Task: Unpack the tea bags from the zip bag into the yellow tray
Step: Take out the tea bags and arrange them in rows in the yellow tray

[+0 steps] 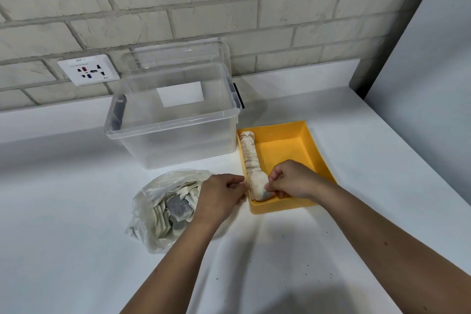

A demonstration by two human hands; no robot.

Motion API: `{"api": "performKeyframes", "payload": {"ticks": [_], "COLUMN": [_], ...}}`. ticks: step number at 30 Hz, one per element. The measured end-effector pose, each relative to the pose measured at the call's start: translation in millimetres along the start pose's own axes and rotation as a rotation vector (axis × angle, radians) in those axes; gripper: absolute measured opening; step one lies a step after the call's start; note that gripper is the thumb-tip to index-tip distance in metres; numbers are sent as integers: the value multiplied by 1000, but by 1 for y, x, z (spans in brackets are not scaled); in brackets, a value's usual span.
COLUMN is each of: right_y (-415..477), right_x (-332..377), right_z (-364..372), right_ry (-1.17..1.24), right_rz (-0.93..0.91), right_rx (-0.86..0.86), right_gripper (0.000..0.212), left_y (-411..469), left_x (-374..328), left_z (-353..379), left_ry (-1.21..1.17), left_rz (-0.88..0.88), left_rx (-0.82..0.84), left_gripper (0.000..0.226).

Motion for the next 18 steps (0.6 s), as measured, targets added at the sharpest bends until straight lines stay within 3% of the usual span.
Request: {"api": "performKeyframes", "payload": {"ticks": [7,11,15,18], "right_y": [7,-1,-16,-28], "right_x": [0,9,36,62], "right_z": [10,-1,-9,0], "right_ry": [-43,-160,-39,157], "right_rz": [16,-51,-188,-284], "right_rx": [-39,-146,-254,-212], "right_gripper": [19,24,23,23], "left_y": [3,-4,-21,-34], "left_x": [2,-5,-18,-12], "left_z": [0,-8,-51,-99], "left_ry": [-38,-121,-285,-375], "left_rz": [-18,-5,73,73], "left_rx": [14,23,-41,-163], "left_gripper": [17,19,15,14]}}
Point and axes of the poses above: each hand's wrist, its own y-axis towards the middle knuckle, its own z-axis out of the palm, x = y × z, the point moved 6 cm from there along y, towards the middle knuckle, and after that the axes turned 5 degrees about y, right-handed, at the moved point
